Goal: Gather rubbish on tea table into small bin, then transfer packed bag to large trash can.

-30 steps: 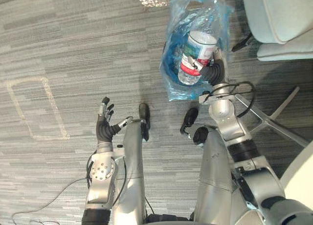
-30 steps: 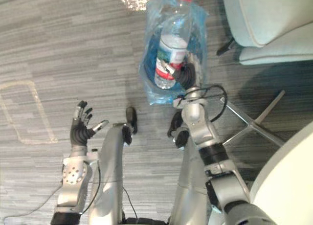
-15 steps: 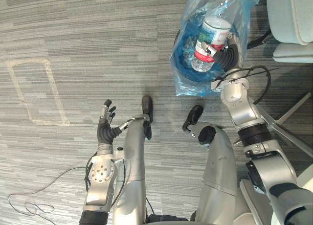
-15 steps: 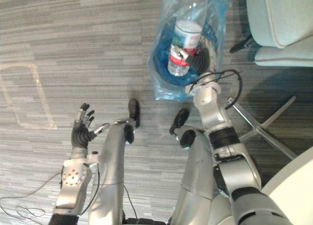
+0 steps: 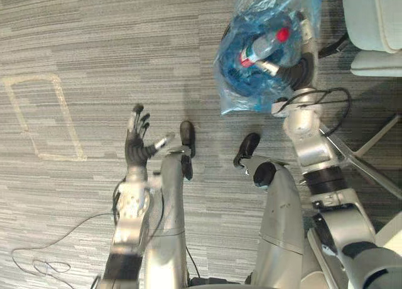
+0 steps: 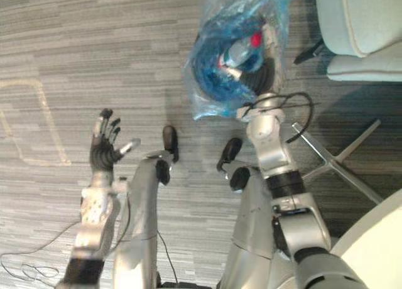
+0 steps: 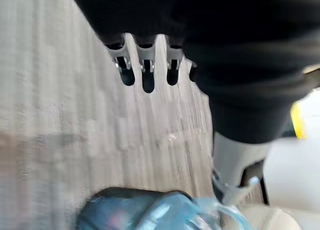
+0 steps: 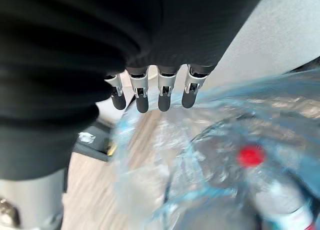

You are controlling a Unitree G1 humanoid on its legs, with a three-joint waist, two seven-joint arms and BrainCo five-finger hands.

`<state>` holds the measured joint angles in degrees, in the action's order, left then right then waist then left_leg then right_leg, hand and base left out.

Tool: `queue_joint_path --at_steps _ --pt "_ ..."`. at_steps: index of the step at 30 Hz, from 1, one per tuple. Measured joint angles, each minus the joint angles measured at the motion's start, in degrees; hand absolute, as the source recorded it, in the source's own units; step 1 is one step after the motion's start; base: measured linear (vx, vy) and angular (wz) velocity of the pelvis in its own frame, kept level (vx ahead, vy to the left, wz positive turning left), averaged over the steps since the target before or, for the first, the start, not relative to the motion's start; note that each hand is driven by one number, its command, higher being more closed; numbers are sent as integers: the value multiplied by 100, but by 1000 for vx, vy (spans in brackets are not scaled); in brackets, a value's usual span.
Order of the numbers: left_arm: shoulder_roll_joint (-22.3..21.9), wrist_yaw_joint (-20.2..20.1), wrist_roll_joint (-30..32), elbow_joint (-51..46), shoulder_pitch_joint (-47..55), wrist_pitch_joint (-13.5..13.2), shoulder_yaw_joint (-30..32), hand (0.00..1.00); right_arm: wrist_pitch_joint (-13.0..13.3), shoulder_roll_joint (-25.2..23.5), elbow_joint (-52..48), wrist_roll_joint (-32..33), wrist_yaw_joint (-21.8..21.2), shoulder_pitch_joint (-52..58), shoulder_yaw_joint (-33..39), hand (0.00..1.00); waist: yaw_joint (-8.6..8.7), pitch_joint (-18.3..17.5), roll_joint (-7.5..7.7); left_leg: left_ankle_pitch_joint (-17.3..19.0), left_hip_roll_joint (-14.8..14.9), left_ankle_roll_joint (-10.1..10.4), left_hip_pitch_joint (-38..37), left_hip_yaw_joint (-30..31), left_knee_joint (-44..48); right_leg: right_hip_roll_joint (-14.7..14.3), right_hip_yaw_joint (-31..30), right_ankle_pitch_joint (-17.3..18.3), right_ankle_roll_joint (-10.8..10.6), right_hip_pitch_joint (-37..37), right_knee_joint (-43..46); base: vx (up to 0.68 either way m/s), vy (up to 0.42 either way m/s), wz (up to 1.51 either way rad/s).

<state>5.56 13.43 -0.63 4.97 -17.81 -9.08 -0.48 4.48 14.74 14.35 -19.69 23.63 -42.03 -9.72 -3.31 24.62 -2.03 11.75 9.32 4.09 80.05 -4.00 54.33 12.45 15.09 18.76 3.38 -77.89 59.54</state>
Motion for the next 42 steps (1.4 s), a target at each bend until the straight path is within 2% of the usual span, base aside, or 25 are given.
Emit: queue_joint_path --at_steps 2,5,11,23,33,34,42 --pt "-143 44 191 789 -17 12 136 0 -56 -123 7 -305 -17 220 -88 0 36 -96 3 0 117 0 -12 -20 -24 -131 -1 -77 56 7 -117 -47 25 -31" --pt "-218 135 201 1251 112 68 229 0 -124 -56 17 -649 -19 346 -148 0 46 -109 5 -18 189 30 -67 -6 -65 -190 49 -108 81 63 -169 -36 19 -16" --pt "-198 252 201 1673 155 42 232 0 -128 -112 219 -1157 -25 551 -190 0 30 -233 54 -155 242 91 -274 -9 -353 -289 101 -177 127 250 -421 -17 7 -2" --pt "-181 400 145 2475 -202 13 232 0 -173 -154 1548 -1528 -285 312 -415 0 9 -237 62 -230 278 113 -308 0 -540 -338 184 -208 176 307 -579 2 3 1" --pt "-174 511 -156 2947 -605 -17 249 0 -324 -668 2750 -1565 -299 -550 -463 0 22 -237 63 -262 293 160 -218 5 -632 -352 218 -204 171 191 -599 8 -2 1" --pt "-172 523 -194 2964 -645 -19 264 0 -358 -712 2867 -1544 -283 -700 -462 100 21 -236 64 -280 289 153 -131 9 -634 -351 219 -204 171 109 -592 11 -15 6" --pt "-83 536 -582 3075 -833 -142 343 0 -490 -797 3218 -1025 -238 -1368 -443 100 9 -237 72 -378 190 231 194 156 -636 -270 285 -188 146 -215 -360 22 -40 14"
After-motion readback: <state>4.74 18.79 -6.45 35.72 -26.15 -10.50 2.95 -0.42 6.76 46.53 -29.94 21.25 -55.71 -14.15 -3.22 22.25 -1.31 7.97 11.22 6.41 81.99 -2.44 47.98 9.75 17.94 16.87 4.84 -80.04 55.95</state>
